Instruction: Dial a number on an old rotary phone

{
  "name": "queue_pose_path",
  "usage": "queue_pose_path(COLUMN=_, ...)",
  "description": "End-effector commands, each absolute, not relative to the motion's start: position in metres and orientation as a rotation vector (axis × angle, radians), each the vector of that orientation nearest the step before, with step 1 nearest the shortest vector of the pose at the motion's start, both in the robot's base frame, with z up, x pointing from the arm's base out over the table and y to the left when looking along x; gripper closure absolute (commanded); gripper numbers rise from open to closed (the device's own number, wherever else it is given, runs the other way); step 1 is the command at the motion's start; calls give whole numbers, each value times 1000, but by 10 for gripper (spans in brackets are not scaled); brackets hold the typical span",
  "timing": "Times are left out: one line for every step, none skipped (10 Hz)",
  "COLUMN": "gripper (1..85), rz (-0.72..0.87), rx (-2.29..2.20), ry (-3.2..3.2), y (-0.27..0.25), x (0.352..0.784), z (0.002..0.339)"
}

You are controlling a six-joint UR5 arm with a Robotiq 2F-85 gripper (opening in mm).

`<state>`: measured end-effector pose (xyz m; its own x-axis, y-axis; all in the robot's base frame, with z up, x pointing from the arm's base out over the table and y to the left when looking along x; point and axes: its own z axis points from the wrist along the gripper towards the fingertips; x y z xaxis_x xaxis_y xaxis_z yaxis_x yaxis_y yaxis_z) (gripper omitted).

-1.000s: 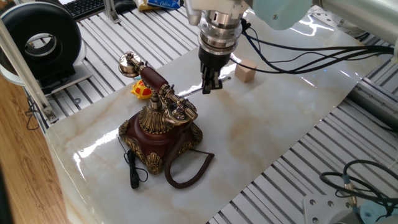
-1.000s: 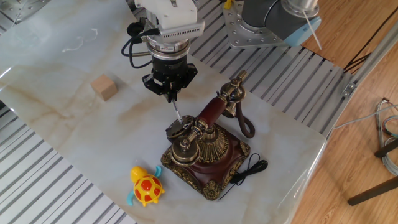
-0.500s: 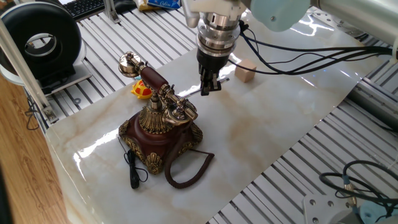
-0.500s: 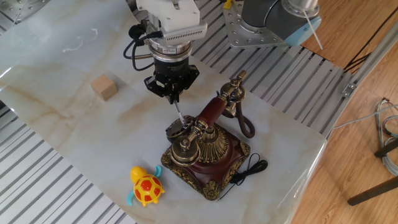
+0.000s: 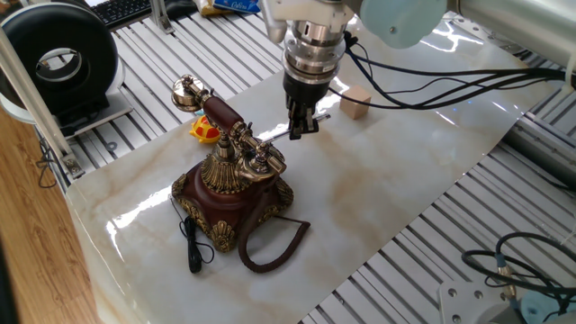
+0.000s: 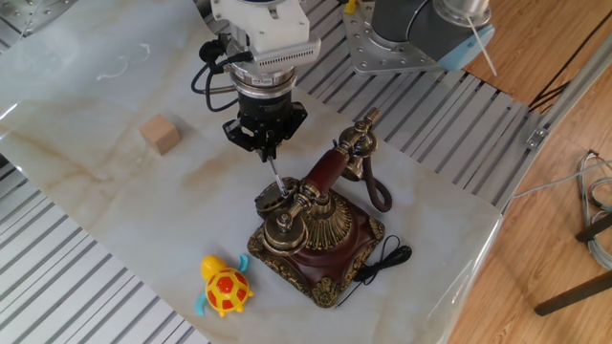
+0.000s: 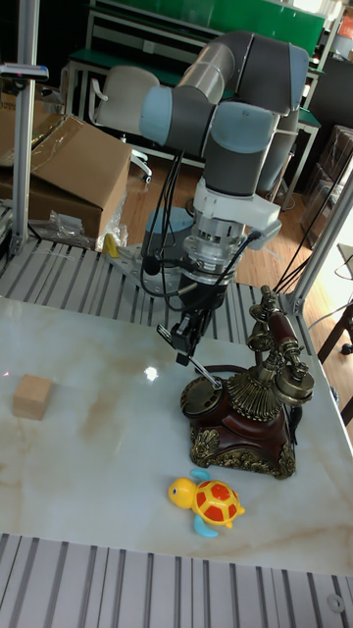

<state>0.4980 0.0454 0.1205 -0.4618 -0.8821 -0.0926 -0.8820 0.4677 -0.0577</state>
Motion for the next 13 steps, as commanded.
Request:
queue_pose_path(gripper=843, rz=13, rx=-1560, ry=2591, y=47, x=499, z=121)
queue_pose_path(gripper=843, rz=11, rx=-1559, ry=2589, y=46, x=499, z=121)
queue_pose_path(gripper=843, rz=17, rx=-1557, ry=2588, y=47, x=498, z=121)
queue_pose_path(gripper=843, rz=20, rx=-1555, ry=2588, y=47, x=498, z=121)
queue_pose_path(gripper=843, rz=17, rx=-1553, ry=2586, y=47, x=499, z=120)
queue_pose_path(gripper=843, rz=18, rx=-1554, ry=2583, y=47, x=500, z=119)
queue_pose_path(gripper=843, rz=24, rx=-1553, ry=2581, y=48, x=499, z=119)
queue_pose_path(gripper=843, rz=25, rx=-1550, ry=2578, y=48, x=500, z=118)
queue_pose_path(gripper=843, rz=29, rx=-1551, ry=2575, y=48, x=500, z=118)
queue_pose_path(gripper=843, rz=29, rx=-1554, ry=2571, y=48, x=499, z=117)
queue_pose_path(gripper=843, rz=28, rx=-1560, ry=2564, y=47, x=500, z=114)
queue_pose_path(gripper=843, rz=27, rx=-1563, ry=2560, y=47, x=502, z=112)
queue_pose_path(gripper=843, rz=23, rx=-1566, ry=2557, y=46, x=505, z=109)
